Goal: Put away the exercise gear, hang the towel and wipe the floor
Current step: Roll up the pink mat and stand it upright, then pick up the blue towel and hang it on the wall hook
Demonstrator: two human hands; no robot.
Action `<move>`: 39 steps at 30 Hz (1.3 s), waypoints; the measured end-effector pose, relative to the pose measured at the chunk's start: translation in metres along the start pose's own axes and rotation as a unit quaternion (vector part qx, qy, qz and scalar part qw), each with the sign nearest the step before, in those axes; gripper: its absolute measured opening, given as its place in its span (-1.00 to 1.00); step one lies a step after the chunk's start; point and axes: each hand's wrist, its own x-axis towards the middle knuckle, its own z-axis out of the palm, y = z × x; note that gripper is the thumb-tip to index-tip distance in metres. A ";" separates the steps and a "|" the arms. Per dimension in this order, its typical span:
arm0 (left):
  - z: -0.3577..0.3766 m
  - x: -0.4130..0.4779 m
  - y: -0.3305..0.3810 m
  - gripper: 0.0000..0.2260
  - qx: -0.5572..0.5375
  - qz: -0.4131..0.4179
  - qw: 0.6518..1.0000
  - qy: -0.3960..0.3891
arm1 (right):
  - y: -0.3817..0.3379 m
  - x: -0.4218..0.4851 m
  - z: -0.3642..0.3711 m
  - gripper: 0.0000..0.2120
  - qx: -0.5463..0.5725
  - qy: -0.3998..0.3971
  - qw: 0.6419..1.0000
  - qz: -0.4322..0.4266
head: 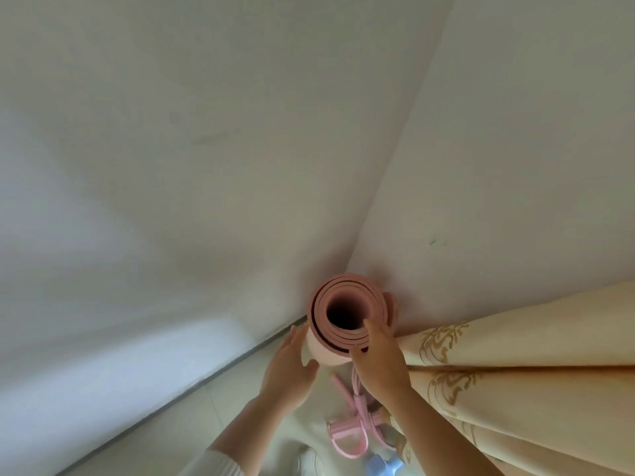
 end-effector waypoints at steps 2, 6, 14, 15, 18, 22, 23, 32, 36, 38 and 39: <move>-0.010 -0.017 -0.009 -0.41 0.001 -0.019 1.000 0.013 | -0.015 -0.015 0.003 -0.46 -0.002 -0.030 1.000 -0.002; -0.030 -0.067 -0.039 -0.42 -0.010 -0.062 0.997 0.050 | -0.049 -0.050 0.020 -0.46 -0.048 -0.081 0.995 -0.044; -0.061 -0.214 -0.157 -0.45 -0.033 -0.150 0.974 0.167 | -0.128 -0.161 0.108 -0.43 -0.161 -0.202 0.955 -0.143; -0.058 -0.233 -0.171 -0.46 -0.036 -0.158 0.970 0.182 | -0.133 -0.177 0.122 -0.44 -0.173 -0.209 0.949 -0.160; -0.060 -0.300 -0.232 -0.48 -0.054 -0.192 0.954 0.223 | -0.165 -0.240 0.172 -0.44 -0.206 -0.225 0.929 -0.212; -0.072 -0.416 -0.308 -0.49 -0.072 -0.234 0.927 0.284 | -0.215 -0.346 0.239 -0.41 -0.237 -0.250 0.896 -0.279; -0.075 -0.448 -0.325 -0.49 -0.079 -0.255 0.916 0.299 | -0.230 -0.375 0.255 -0.40 -0.244 -0.260 0.886 -0.297; -0.106 -0.704 -0.450 -0.49 -0.169 -0.393 0.777 0.461 | -0.365 -0.610 0.379 -0.39 -0.283 -0.339 0.743 -0.503; -0.119 -0.795 -0.506 -0.50 -0.182 -0.439 0.713 0.515 | -0.415 -0.702 0.441 -0.38 -0.304 -0.359 0.673 -0.571; -0.124 -0.836 -0.539 -0.50 -0.183 -0.457 0.687 0.534 | -0.436 -0.746 0.473 -0.38 -0.306 -0.371 0.642 -0.597; -0.129 -0.856 -0.558 -0.50 -0.184 -0.466 0.675 0.542 | -0.446 -0.768 0.491 -0.38 -0.307 -0.378 0.628 -0.607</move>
